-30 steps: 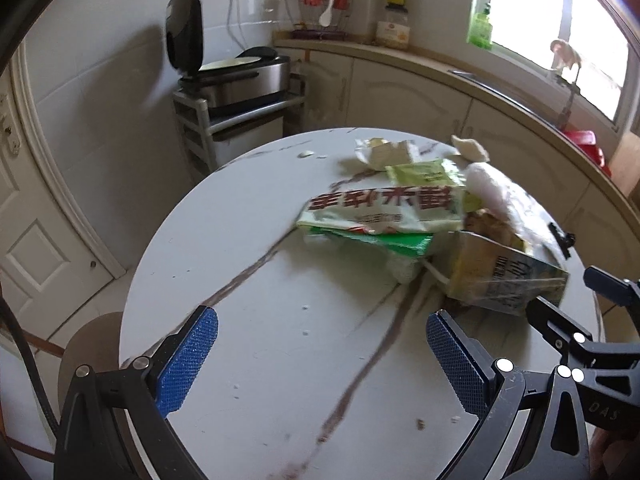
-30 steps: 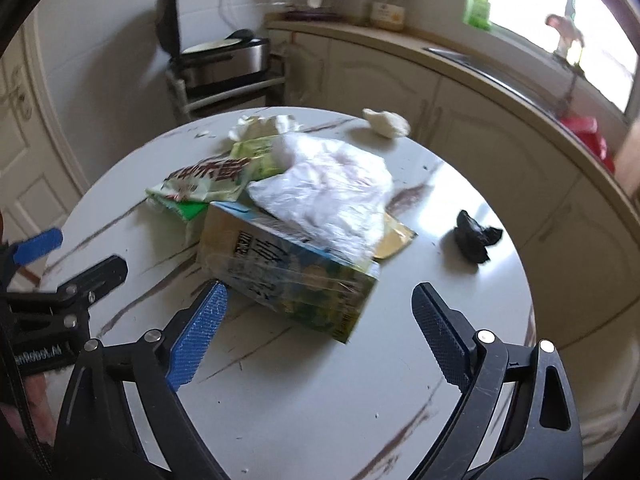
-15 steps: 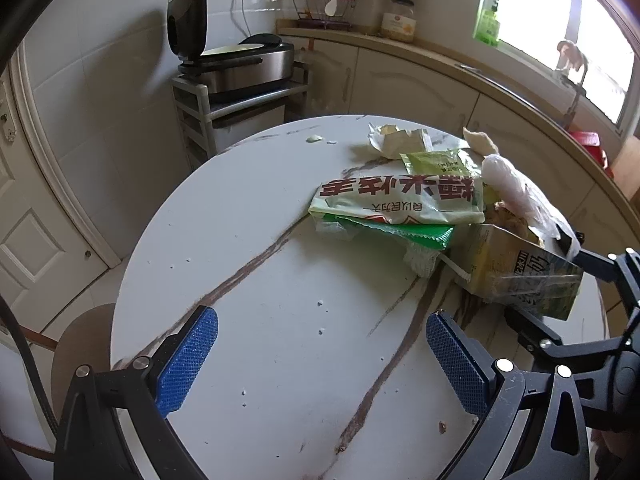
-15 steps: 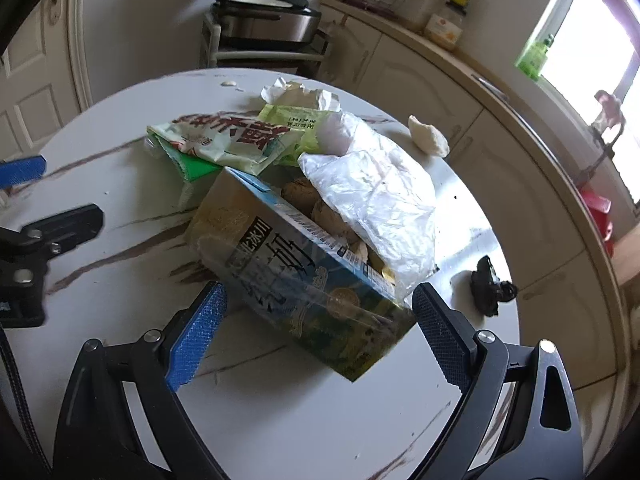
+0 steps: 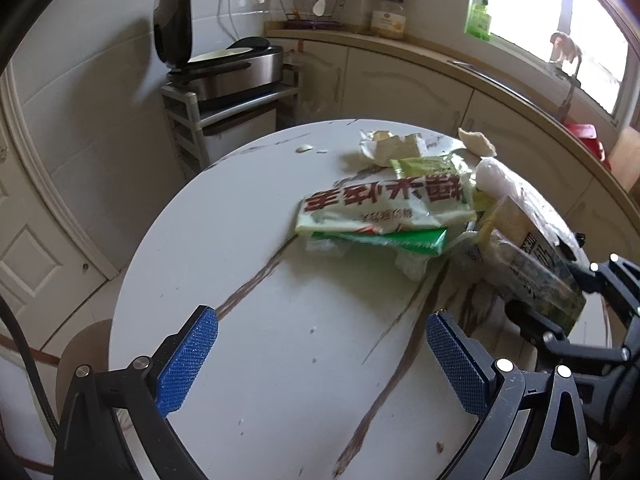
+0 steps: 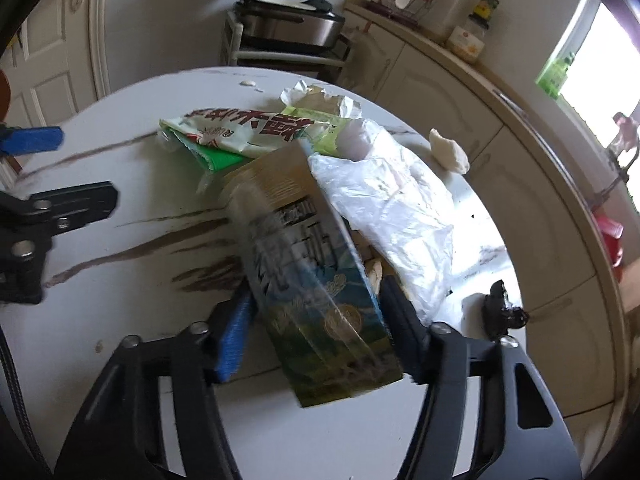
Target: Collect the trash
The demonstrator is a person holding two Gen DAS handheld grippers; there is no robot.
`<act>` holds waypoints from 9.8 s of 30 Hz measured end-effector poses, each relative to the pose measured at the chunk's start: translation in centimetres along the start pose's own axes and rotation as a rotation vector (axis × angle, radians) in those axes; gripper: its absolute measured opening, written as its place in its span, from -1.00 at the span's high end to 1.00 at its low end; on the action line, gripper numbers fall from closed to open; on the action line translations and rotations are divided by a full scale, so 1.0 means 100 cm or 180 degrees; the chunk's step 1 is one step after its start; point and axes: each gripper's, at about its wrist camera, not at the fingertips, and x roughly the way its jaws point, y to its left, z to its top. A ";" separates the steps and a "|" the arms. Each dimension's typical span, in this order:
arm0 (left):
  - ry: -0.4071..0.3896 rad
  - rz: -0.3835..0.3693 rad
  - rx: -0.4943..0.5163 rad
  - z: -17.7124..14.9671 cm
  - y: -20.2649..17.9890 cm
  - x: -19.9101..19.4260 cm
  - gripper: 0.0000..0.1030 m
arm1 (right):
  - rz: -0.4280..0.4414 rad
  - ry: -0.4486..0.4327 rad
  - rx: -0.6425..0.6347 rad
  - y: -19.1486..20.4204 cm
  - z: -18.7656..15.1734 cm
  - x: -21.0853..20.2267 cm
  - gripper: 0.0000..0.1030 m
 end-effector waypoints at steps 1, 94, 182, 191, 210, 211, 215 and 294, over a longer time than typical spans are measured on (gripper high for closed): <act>0.0000 -0.0018 0.0021 0.003 -0.002 0.002 -0.99 | 0.0008 0.0000 0.0004 -0.001 -0.002 -0.001 -0.03; 0.0134 -0.0690 0.1555 0.021 0.031 -0.004 -0.70 | 0.0779 0.0004 0.0838 -0.037 -0.039 -0.019 0.08; 0.0416 -0.0614 0.1783 0.007 0.074 -0.023 0.83 | 0.0823 0.0095 0.1068 -0.025 -0.049 -0.041 0.10; 0.0046 -0.0131 0.2087 0.024 0.083 -0.027 -0.96 | 0.0849 0.0075 0.1033 -0.023 -0.051 -0.046 0.10; 0.0640 -0.0925 0.1769 0.026 0.109 0.002 -0.20 | 0.0847 0.0121 0.0968 -0.015 -0.042 -0.040 0.10; 0.0642 -0.0927 0.1751 0.023 0.110 -0.002 -0.17 | 0.0845 0.0118 0.0963 -0.014 -0.041 -0.041 0.10; 0.0648 -0.0952 0.1727 0.017 0.109 -0.012 -0.12 | 0.0824 0.0110 0.0960 -0.015 -0.043 -0.044 0.10; -0.0146 -0.2168 0.2037 -0.048 -0.251 -0.117 0.15 | -0.0200 -0.0094 0.2320 -0.225 -0.250 -0.152 0.09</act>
